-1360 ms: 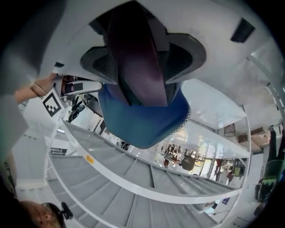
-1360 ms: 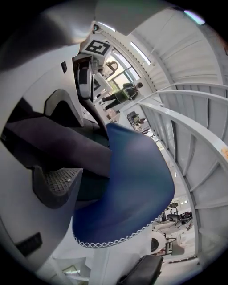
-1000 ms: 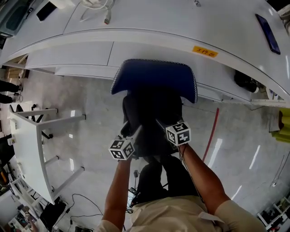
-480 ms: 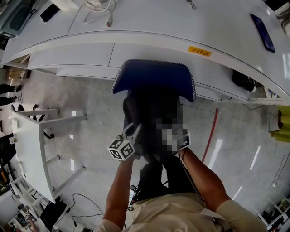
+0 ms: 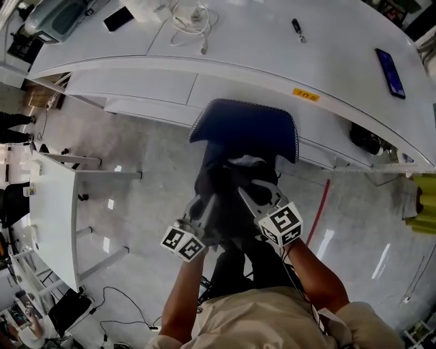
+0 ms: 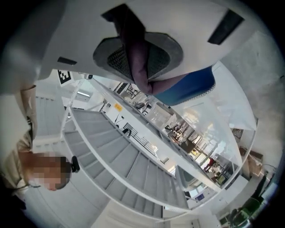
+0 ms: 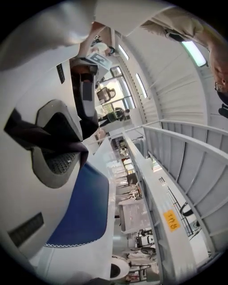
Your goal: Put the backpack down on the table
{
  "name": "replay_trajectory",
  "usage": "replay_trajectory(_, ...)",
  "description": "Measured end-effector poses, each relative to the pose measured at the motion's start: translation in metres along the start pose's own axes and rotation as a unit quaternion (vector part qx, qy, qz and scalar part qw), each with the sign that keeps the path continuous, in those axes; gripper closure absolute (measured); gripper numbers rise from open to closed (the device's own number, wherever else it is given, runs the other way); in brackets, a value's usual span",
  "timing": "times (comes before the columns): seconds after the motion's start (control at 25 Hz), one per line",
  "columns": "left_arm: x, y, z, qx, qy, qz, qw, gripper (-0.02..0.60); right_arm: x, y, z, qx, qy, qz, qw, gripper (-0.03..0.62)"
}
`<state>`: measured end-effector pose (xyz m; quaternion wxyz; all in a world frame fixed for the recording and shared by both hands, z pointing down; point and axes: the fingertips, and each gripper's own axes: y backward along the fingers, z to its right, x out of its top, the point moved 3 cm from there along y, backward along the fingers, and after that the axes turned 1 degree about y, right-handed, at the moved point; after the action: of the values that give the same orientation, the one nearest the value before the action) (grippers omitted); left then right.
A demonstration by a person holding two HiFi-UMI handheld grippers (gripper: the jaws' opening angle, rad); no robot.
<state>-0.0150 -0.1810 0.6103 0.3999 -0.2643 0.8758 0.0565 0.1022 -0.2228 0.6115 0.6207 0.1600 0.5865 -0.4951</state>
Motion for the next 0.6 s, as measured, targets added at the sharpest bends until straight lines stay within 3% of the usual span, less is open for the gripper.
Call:
replay_trajectory(0.36,0.030,0.106,0.040,0.073,-0.024,0.056,0.9955,0.514,0.033,0.027,-0.101,0.080,0.050,-0.009,0.996,0.525)
replay_trajectory(0.6,0.061,0.176,0.056,0.124,-0.034,0.119,0.9846,0.514,0.069,0.015,-0.157,0.124,0.086,0.010,0.989,0.526)
